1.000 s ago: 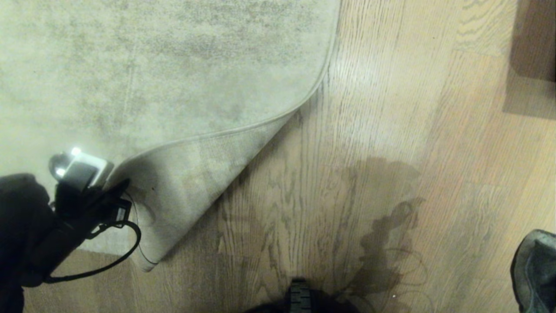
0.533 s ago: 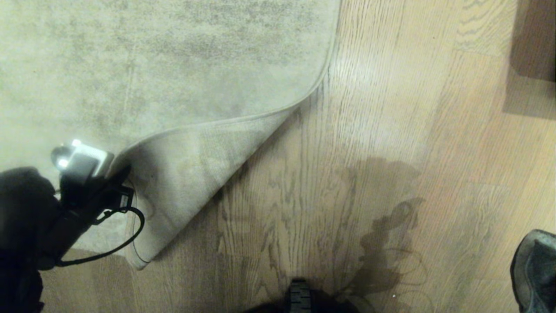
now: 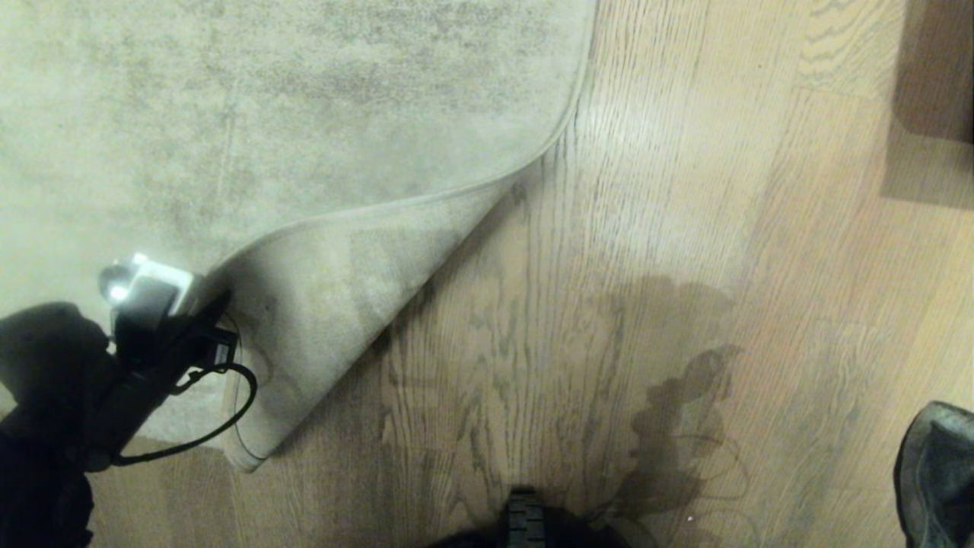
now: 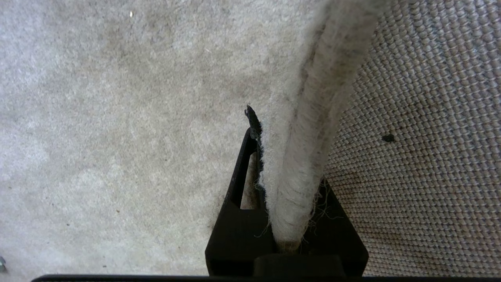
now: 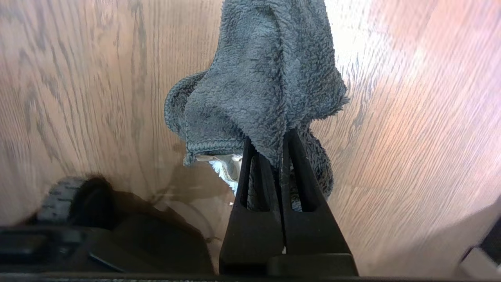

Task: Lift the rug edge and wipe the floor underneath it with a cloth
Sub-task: Wipe the floor under the carpet with a rag

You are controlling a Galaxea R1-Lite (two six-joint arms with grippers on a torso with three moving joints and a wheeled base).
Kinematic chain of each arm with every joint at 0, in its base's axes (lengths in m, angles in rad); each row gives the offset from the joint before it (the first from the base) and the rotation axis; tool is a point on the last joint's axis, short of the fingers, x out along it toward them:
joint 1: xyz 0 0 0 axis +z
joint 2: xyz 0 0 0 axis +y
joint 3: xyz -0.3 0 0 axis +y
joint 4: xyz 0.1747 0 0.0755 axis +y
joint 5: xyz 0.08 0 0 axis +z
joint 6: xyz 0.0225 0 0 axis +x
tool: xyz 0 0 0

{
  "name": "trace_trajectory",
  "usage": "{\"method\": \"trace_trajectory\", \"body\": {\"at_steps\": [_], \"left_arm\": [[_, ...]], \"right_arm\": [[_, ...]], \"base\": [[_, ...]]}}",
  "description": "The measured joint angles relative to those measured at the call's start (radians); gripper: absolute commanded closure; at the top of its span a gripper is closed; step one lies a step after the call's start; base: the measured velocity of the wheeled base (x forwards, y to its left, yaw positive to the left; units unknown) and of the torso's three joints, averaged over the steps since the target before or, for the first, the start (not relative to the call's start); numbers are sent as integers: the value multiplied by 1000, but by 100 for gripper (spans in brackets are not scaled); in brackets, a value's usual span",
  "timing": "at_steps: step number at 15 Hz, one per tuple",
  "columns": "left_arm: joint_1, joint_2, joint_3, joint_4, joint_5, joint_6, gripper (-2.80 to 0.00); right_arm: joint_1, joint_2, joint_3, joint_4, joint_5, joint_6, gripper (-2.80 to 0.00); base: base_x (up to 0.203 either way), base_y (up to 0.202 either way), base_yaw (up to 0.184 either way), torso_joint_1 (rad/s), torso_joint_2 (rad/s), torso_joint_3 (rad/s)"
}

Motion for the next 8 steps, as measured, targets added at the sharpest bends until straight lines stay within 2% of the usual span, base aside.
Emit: {"method": "trace_trajectory", "body": {"at_steps": [2, 4, 8], "left_arm": [[4, -3, 0, 1, 3, -2, 0], [6, -8, 1, 1, 6, -2, 0], [6, -18, 2, 2, 7, -5, 0]], "right_arm": [[0, 6, -2, 18, 20, -40, 0], [0, 45, -36, 26, 50, -34, 0], [-1, 306, -202, 29, 246, 15, 0]], "base": [[0, 0, 0, 0, 0, 0], [0, 0, 0, 0, 0, 0], [0, 0, 0, 0, 0, 0]]}}
